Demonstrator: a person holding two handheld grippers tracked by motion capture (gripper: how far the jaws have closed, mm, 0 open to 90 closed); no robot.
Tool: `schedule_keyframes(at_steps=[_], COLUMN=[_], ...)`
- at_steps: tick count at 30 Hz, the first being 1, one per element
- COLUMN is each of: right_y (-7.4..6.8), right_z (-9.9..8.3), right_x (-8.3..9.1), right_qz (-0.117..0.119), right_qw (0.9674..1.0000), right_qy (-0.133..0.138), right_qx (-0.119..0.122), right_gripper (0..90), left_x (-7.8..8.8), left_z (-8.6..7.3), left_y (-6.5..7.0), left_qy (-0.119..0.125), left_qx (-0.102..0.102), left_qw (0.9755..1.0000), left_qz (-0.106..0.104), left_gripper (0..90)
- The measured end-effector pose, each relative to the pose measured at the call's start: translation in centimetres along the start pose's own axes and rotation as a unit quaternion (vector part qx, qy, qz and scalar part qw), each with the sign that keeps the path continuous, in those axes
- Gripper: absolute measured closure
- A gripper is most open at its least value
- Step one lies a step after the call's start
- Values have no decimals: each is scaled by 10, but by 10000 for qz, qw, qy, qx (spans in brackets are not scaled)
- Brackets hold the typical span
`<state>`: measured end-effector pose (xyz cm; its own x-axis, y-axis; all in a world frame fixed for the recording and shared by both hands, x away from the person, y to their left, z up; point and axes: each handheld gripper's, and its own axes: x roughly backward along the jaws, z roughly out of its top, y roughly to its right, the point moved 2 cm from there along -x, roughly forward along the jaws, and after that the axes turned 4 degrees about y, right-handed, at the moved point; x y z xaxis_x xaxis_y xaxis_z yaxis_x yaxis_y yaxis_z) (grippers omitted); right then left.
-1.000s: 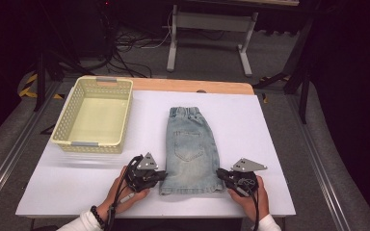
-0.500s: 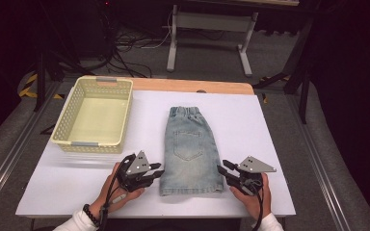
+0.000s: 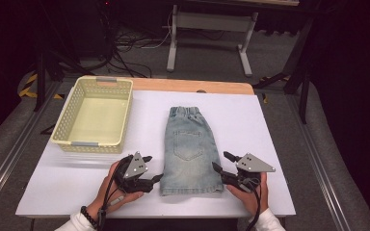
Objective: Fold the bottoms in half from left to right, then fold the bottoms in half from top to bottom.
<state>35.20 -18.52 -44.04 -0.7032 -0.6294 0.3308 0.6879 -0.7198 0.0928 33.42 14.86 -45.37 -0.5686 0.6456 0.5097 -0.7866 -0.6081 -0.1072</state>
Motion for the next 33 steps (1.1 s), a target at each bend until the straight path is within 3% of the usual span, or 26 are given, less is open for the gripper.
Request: schedule_keyframes(at_steps=[16,26,33], right_y=[-1,-1,-1], right_z=[3,3,0], right_x=[-8,-10,-10], right_qz=[-208,-234,-334], right_qw=[9998,9996,9994], right_qy=[67,143,82], right_qx=[36,21,85], right_gripper=[115,86,95], left_x=[0,-1,-5], left_z=[-3,-4,0], left_y=[-2,-3,2], left_qy=[49,32,26], left_qx=[-37,-16,-114], left_qw=[10000,10000,9999], left_qz=[45,79,95], left_gripper=[108,112,122])
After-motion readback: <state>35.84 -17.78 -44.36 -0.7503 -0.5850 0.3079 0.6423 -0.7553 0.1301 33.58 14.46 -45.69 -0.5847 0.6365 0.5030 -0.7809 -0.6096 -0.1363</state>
